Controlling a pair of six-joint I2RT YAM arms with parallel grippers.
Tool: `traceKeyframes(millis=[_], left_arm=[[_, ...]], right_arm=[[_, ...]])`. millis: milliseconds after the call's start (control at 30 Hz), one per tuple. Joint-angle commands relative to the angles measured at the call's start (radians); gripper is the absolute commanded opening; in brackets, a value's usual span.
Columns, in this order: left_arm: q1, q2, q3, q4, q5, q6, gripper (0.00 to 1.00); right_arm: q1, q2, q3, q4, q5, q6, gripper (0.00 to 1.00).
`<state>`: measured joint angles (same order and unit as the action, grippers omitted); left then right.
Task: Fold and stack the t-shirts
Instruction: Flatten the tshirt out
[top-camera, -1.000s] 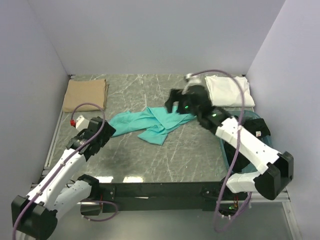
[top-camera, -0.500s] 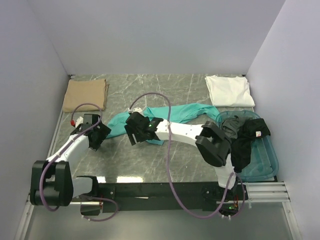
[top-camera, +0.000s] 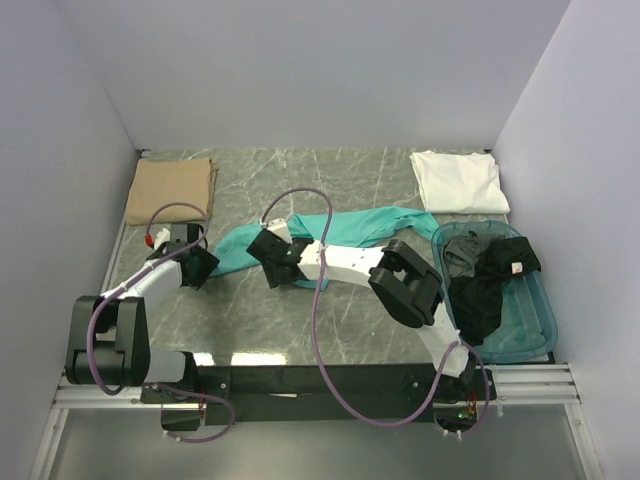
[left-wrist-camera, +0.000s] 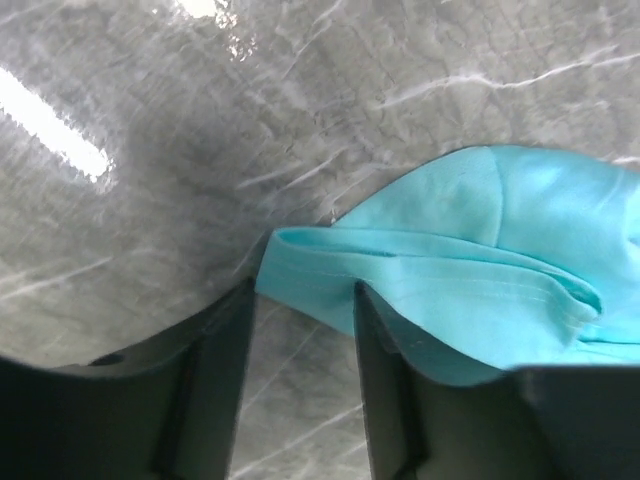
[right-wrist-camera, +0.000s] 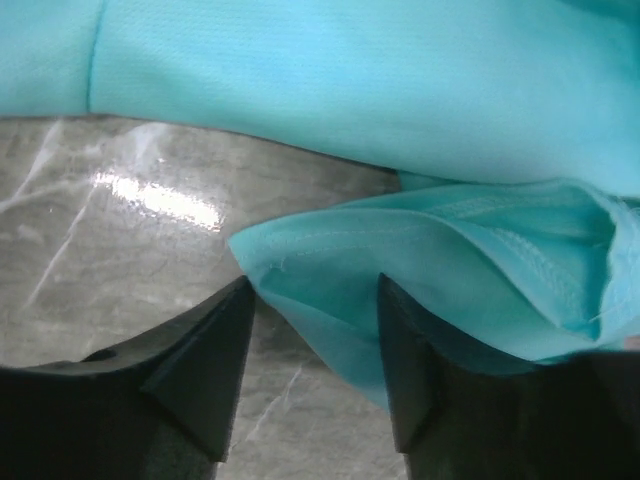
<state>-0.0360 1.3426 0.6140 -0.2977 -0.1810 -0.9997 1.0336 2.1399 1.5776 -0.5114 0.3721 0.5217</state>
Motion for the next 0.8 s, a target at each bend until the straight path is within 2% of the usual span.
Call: traceKeyframes(millis=[0,67,100,133,167,267,400,567,767], left_arm=[[0.002,0.055,0.006,-0.008,0.006,0.027,0.49],[0.002,0.062,0.009,0.000,0.014,0.035,0.44],[0.002,0.069,0.012,0.005,0.018,0.041,0.30],[0.002,0.072,0.013,0.002,0.015,0.027,0.04],[0.001,0.078,0.024,-0.012,0.006,0.024,0.01],[0.001,0.104,0.038,-0.027,-0.008,0.026,0.01],[0.001,0.063,0.023,-0.012,0.000,0.035,0.01],[-0.001,-0.061,0.023,-0.018,0.029,0.053,0.01],[-0.019,-0.333,0.061,-0.076,0.051,0.024,0.01]], right_arm=[[-0.003,0.008,0.022,-0.044,0.076,0.061,0.56],[-0.004,-0.004,-0.008,-0.036,0.090,0.077,0.45],[-0.004,-0.011,-0.024,-0.027,0.091,0.077,0.40],[-0.004,-0.020,-0.040,-0.016,0.096,0.075,0.37],[-0.006,-0.037,-0.065,-0.009,0.102,0.084,0.33],[-0.009,-0.076,-0.097,-0.013,0.129,0.087,0.19],[-0.012,-0.161,-0.148,-0.015,0.197,0.087,0.01],[-0.014,-0.372,-0.275,0.045,0.218,0.071,0.00],[-0.027,-0.644,-0.373,0.041,0.290,0.032,0.00]])
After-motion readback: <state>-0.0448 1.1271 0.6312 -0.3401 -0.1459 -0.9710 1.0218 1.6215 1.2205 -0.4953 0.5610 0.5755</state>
